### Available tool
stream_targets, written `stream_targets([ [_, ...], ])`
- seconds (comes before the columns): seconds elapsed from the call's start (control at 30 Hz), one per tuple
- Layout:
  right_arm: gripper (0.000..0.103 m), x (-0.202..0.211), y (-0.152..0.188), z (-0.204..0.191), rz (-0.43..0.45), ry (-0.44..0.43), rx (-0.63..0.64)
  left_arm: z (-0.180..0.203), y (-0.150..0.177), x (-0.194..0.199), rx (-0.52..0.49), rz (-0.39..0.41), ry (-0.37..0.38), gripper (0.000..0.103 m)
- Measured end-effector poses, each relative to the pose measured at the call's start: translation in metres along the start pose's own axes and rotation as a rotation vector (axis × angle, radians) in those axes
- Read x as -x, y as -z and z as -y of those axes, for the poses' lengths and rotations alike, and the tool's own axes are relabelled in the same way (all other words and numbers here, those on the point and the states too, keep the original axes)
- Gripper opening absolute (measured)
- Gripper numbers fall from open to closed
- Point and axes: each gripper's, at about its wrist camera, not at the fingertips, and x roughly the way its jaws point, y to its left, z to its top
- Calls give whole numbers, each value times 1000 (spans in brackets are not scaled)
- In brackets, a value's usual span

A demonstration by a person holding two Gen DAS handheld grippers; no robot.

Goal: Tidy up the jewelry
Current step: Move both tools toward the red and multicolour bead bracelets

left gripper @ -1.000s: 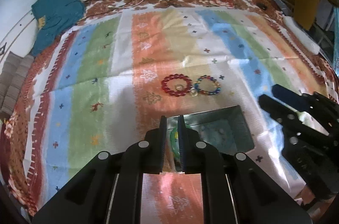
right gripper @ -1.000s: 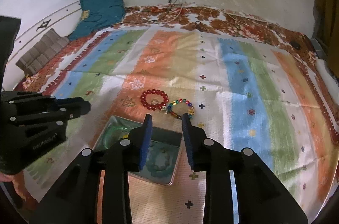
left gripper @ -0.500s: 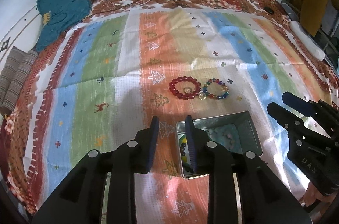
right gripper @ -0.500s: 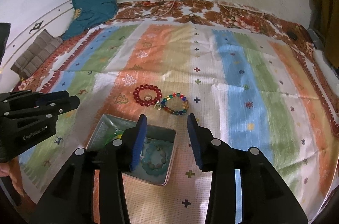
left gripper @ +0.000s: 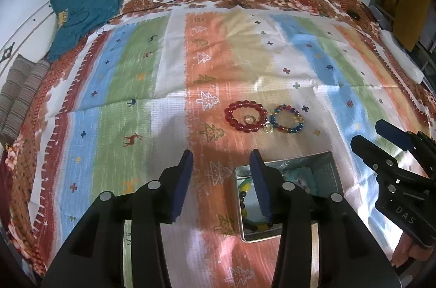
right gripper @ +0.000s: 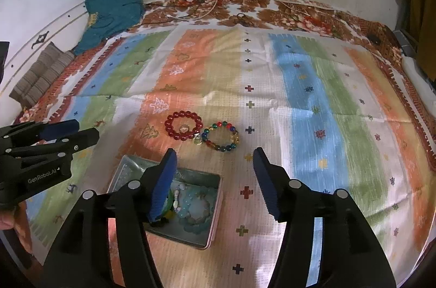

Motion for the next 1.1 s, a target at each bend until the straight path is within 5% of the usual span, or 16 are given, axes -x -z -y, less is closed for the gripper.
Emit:
stream_targets([
  [1.1, 65, -70, -22, 22, -112, 20, -17, -13, -30, -60, 10, -74, -12, 47],
])
